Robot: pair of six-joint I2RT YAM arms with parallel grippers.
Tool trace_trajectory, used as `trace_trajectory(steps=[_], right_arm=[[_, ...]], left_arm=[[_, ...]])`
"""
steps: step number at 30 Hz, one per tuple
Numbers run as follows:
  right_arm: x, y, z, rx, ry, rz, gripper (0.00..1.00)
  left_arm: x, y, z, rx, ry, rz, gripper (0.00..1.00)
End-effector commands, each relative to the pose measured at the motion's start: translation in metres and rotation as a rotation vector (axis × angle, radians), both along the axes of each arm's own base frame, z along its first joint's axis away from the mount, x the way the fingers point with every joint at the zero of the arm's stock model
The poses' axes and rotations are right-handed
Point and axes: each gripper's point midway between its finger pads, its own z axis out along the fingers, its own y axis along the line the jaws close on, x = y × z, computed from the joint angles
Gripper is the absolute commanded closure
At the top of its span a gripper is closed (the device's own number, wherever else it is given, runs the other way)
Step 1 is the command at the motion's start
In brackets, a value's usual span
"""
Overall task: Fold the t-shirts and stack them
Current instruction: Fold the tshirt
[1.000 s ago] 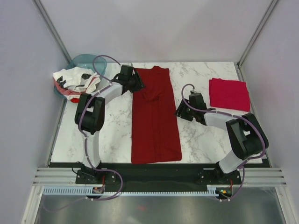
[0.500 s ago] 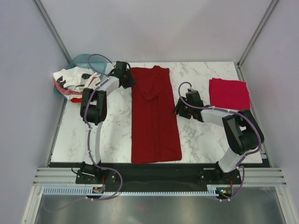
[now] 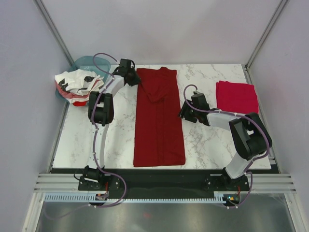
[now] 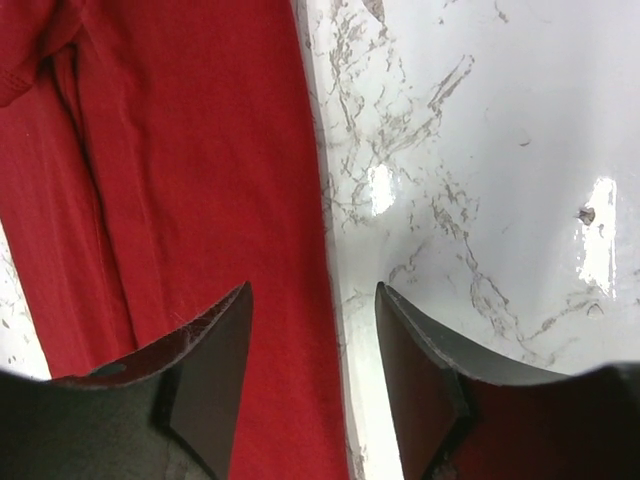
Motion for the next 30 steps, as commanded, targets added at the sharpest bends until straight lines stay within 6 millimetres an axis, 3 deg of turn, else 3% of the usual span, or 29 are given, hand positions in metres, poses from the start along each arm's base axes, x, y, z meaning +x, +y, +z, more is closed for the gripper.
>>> trace_trajectory(steps=[1,3,4,5,7,8,10,11,13,14,15,16,17,19,20,21,22,26,30], right_arm=[[0.004,-0.003,0.002,-0.032,-0.001,-0.02,0.36],[0.005,-0.011,0.011,-0.053,-0.03,-0.057,0.23],[0.005,-0.015,0.014,-0.072,-0.047,-0.07,0.2],[0.004,-0.016,0.017,-0.078,-0.058,-0.07,0.18],[-0.001,-0.016,0.028,-0.082,-0.078,-0.064,0.15],[-0.006,-0.017,0.03,-0.088,-0.083,-0.059,0.16],[-0.012,-0.019,0.046,-0.089,-0.12,-0.054,0.19],[-0.022,-0.017,0.043,-0.083,-0.107,-0.031,0.21],[-0.039,-0.015,0.055,-0.057,-0.095,0.002,0.26],[-0.057,-0.015,0.049,-0.067,-0.059,0.032,0.27],[-0.067,-0.013,0.062,-0.051,-0.092,0.047,0.29],[-0.09,-0.011,0.05,-0.06,-0.059,0.077,0.29],[-0.104,-0.013,0.056,-0.052,-0.066,0.089,0.29],[-0.127,-0.017,0.051,-0.059,-0.036,0.12,0.29],[-0.142,-0.022,0.047,-0.066,-0.022,0.132,0.32],[-0.153,-0.019,0.045,-0.046,-0.003,0.156,0.34],[-0.167,-0.017,0.037,-0.043,0.019,0.185,0.36],[-0.189,-0.024,0.03,-0.105,0.038,0.208,0.39],[-0.205,-0.012,0.017,-0.145,0.08,0.266,0.37]], left_arm=[[-0.013,-0.001,0.0,-0.019,0.05,-0.018,0.58],[-0.024,-0.006,0.009,-0.015,0.028,-0.047,0.49],[-0.027,-0.01,0.042,-0.011,-0.026,-0.052,0.39],[-0.043,-0.005,0.031,0.022,0.003,-0.043,0.35],[-0.056,-0.005,0.048,0.027,-0.035,-0.048,0.31],[-0.078,0.003,0.058,0.04,-0.033,-0.034,0.3],[-0.101,0.004,0.078,0.032,-0.08,-0.035,0.29],[-0.133,0.01,0.09,0.019,-0.08,-0.025,0.28],[-0.169,0.006,0.098,-0.004,-0.084,-0.042,0.28],[-0.204,0.012,0.111,-0.008,-0.109,-0.041,0.28],[-0.223,0.014,0.111,0.005,-0.115,-0.045,0.28],[-0.259,0.011,0.09,0.031,-0.08,-0.072,0.29],[-0.276,0.019,0.112,0.051,-0.159,-0.056,0.3],[-0.309,0.023,0.103,0.088,-0.166,-0.051,0.32],[-0.335,0.034,0.073,0.114,-0.098,-0.044,0.32],[-0.347,0.035,0.083,0.08,-0.139,-0.053,0.33],[-0.366,0.034,0.065,0.065,-0.094,-0.085,0.34],[-0.405,0.031,0.057,0.012,-0.065,-0.157,0.36],[-0.437,0.021,0.039,-0.029,0.008,-0.217,0.37]])
